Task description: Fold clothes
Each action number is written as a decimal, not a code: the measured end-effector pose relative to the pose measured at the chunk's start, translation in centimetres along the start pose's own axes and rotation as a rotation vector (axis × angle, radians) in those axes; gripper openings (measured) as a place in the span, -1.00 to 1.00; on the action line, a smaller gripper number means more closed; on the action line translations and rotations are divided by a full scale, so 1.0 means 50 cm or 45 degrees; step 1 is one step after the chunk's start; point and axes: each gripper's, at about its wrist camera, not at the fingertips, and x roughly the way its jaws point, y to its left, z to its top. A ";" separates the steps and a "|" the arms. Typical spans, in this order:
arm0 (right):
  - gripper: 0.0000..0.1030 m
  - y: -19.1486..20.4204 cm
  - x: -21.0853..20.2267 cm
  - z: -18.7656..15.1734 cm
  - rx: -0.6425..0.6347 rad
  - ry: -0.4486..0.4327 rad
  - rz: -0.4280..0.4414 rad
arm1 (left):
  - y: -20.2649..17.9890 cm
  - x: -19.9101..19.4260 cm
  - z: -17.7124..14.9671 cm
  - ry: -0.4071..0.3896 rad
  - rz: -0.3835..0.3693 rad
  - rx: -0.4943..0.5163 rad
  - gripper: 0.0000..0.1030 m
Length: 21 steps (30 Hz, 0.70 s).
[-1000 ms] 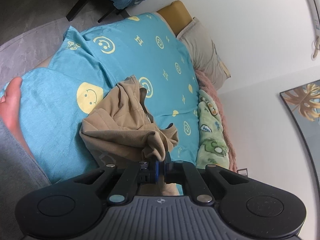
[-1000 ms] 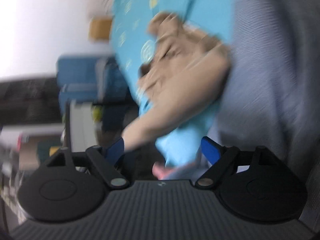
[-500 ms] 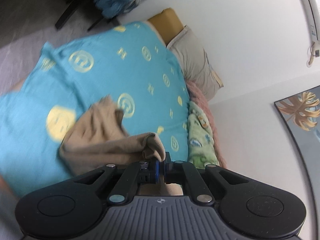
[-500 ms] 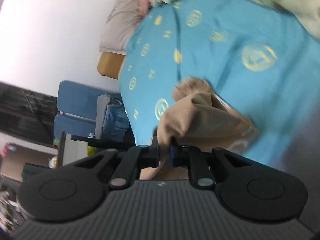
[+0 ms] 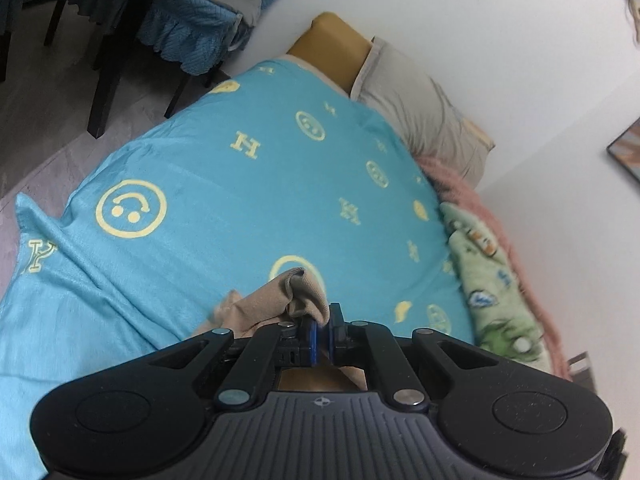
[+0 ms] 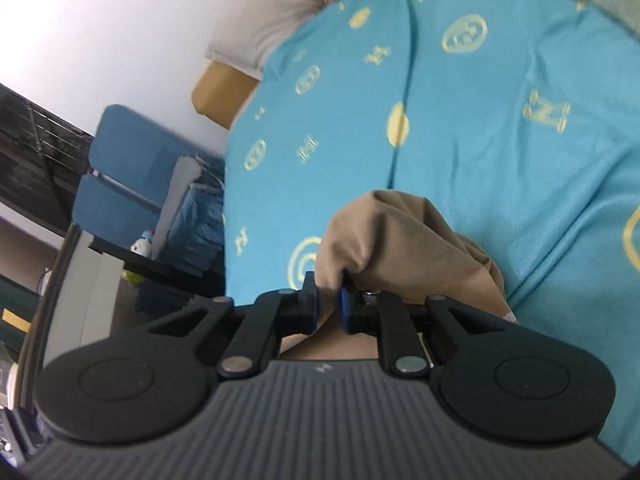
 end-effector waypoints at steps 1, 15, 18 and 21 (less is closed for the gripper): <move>-0.70 -0.005 0.009 0.001 0.000 0.014 0.000 | 0.006 0.003 -0.003 -0.001 0.001 0.015 -0.87; 0.47 0.062 -0.059 -0.031 -0.380 -0.176 0.090 | -0.072 -0.004 -0.057 -0.108 -0.090 0.648 0.59; -0.03 0.059 -0.018 -0.027 -0.491 -0.138 -0.021 | -0.060 0.043 -0.071 -0.028 -0.042 0.635 0.57; -0.29 0.034 0.045 -0.021 -0.541 -0.074 -0.141 | -0.047 0.089 -0.091 0.053 0.065 0.672 0.53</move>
